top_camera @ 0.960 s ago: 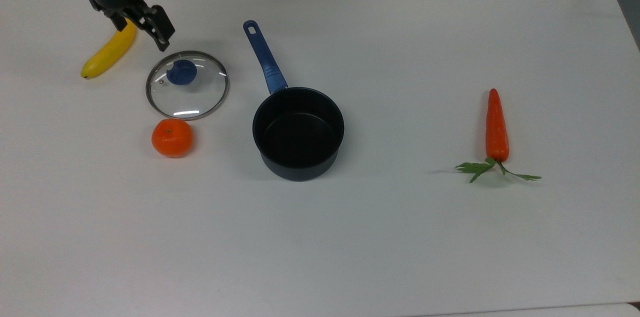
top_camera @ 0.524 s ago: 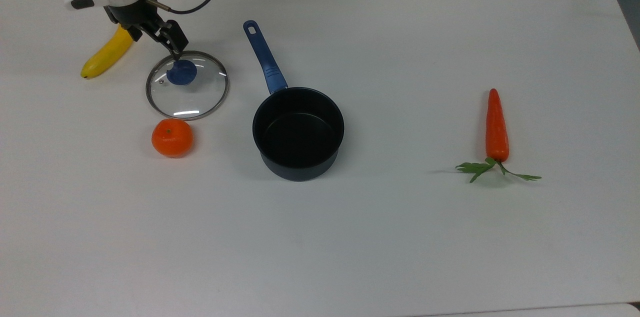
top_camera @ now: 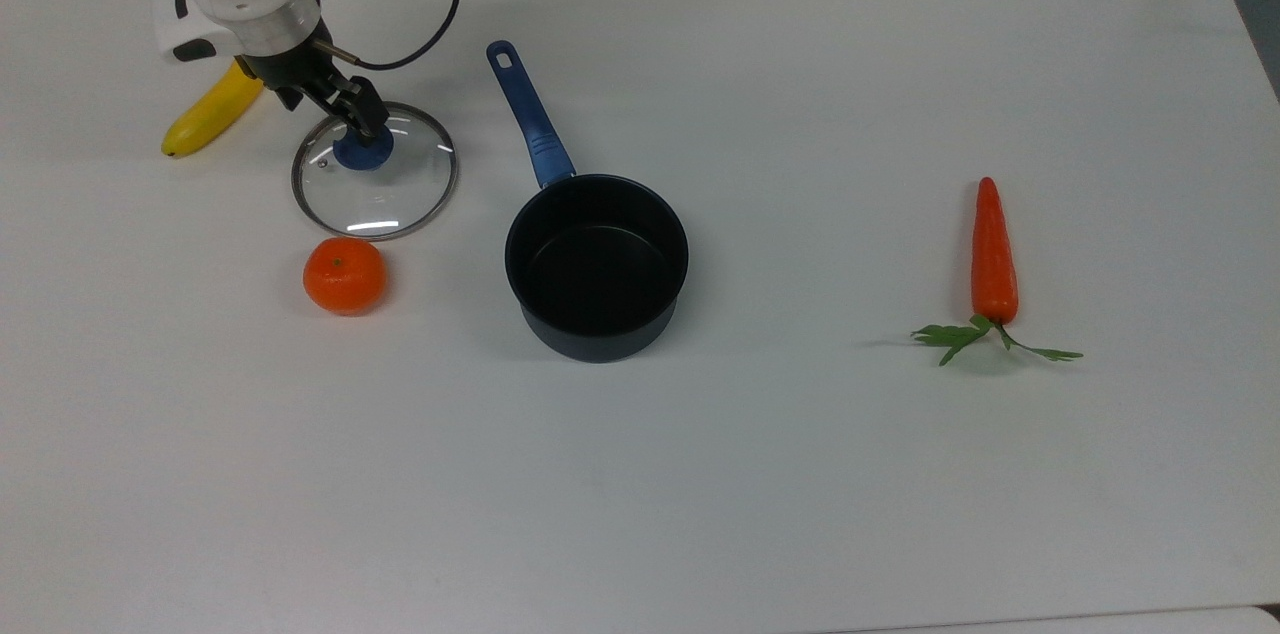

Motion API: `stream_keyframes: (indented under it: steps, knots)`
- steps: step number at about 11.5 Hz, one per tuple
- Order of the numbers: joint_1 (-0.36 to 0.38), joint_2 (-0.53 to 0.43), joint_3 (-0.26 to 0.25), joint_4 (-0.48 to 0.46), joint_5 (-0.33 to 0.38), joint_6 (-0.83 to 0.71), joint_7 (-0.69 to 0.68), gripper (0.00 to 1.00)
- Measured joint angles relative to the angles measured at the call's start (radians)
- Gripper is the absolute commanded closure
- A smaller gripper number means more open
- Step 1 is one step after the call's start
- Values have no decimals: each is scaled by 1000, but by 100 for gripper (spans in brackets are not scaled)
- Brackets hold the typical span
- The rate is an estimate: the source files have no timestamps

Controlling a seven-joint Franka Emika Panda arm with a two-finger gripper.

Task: Close lid
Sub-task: 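Move the gripper down over the blue knob of the glass lid, then close the gripper on the blue knob of the glass lid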

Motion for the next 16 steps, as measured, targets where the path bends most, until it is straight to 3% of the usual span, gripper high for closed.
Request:
stream_keyframes:
  steps: [3,10,16]
  knots:
    - [1,19,19,-6,1,77,34,5]
    - [2,29,37,-22,1,84,47,7]
    - [2,29,39,-32,1,84,47,37]
